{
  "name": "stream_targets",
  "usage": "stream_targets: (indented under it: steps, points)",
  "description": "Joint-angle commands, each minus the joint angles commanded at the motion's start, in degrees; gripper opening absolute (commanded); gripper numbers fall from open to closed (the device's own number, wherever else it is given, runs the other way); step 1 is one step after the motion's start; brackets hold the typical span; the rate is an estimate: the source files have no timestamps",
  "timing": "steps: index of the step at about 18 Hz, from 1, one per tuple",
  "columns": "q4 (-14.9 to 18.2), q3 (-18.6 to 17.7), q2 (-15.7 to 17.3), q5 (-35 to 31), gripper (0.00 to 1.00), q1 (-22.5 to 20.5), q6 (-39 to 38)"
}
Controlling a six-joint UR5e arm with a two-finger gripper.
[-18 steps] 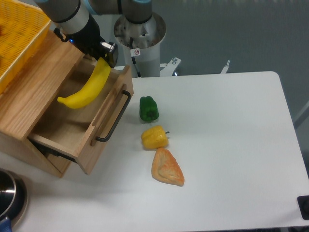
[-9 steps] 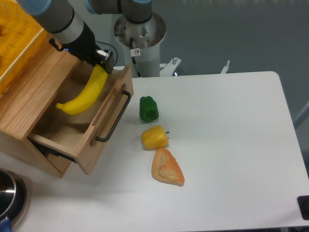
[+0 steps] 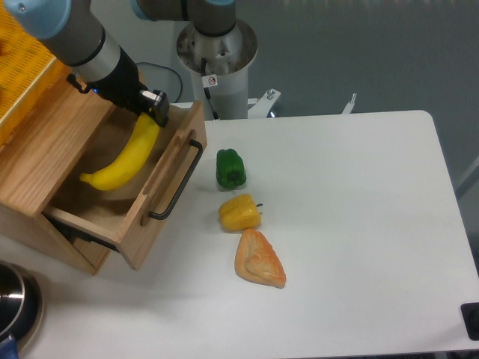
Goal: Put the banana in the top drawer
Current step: 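Lower the banana down into the open drawer, then lay the banana flat on the drawer bottom and open the gripper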
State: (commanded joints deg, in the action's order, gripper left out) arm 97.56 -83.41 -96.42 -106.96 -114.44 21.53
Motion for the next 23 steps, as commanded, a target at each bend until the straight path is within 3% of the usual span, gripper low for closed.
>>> stream_targets:
  steps: [7,23]
  points:
    - [-0.09,0.18,-0.09,0.00,0.30,0.18,-0.09]
    - [-1.49,0.18,-0.88,-0.09,0.38,0.62,0.09]
